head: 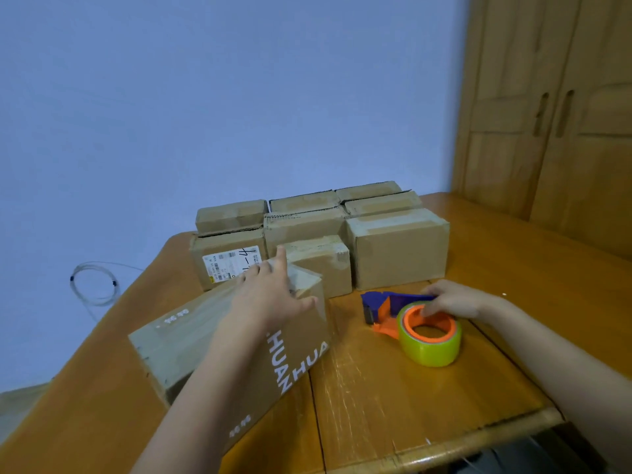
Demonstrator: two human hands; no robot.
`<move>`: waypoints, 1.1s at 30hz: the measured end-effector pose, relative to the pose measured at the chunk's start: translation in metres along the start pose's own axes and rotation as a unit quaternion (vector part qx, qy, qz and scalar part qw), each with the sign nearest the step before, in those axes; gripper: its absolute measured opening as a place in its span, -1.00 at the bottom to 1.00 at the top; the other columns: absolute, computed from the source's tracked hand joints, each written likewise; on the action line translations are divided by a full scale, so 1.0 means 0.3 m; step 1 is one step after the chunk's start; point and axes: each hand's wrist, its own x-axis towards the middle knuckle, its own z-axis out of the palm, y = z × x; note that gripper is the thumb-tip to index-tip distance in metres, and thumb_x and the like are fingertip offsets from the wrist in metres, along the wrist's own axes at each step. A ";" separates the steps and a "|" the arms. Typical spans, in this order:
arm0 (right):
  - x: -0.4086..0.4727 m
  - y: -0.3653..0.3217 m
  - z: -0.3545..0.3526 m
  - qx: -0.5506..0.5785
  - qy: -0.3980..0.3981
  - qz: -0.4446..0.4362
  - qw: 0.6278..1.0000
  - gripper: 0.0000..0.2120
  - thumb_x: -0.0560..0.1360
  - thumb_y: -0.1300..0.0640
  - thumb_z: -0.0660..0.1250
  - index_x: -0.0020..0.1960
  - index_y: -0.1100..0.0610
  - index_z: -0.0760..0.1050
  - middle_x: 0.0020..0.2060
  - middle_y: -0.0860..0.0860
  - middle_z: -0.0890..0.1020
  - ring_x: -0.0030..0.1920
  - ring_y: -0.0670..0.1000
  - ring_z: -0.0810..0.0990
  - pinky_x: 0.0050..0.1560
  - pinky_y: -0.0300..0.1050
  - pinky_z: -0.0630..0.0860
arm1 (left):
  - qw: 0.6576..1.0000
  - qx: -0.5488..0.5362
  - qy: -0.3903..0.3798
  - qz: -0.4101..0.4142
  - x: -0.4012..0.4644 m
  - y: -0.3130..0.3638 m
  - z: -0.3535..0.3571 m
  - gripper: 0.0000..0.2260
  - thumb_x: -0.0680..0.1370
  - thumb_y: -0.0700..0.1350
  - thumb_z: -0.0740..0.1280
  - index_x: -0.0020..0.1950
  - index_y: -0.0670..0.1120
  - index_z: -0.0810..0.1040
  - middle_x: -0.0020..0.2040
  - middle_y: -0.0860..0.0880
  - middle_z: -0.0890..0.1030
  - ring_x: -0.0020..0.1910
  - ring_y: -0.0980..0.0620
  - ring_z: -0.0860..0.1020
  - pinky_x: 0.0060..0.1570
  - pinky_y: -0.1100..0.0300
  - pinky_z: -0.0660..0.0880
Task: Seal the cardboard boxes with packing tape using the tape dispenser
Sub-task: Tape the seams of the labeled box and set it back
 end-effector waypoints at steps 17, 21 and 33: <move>-0.035 -0.315 0.402 0.135 0.313 -0.383 0.859 -0.56 0.41 0.19 0.12 0.25 0.08 0.52 0.15 -0.05 0.53 0.22 -0.07 0.47 0.24 -0.18 0.40 | 0.959 -0.200 -0.127 0.155 -0.080 -0.133 -0.080 0.03 0.21 0.35 0.47 0.53 0.26 -0.03 0.43 0.24 0.24 0.41 0.22 0.25 0.32 0.29 0.20; 0.006 -0.335 0.498 0.180 0.354 -0.386 0.833 -0.49 0.40 0.23 0.12 0.33 0.03 0.44 0.22 -0.03 0.50 0.28 -0.06 0.44 0.31 -0.14 0.36 | 0.957 -0.273 -0.036 0.095 -0.056 -0.115 -0.073 -0.37 0.47 0.25 0.31 0.50 0.14 0.25 0.47 0.10 0.30 0.42 0.16 0.24 0.31 0.26 0.16; 0.008 -0.300 0.514 0.088 0.364 -0.435 0.819 -0.47 0.37 0.26 0.13 0.31 0.07 0.49 0.32 -0.04 0.45 0.35 0.02 0.35 0.39 -0.19 0.23 | 0.983 -0.151 -0.035 0.094 -0.052 -0.099 -0.055 -0.50 0.60 0.11 0.24 0.52 0.07 0.26 0.48 0.10 0.32 0.41 0.12 0.28 0.21 0.29 0.19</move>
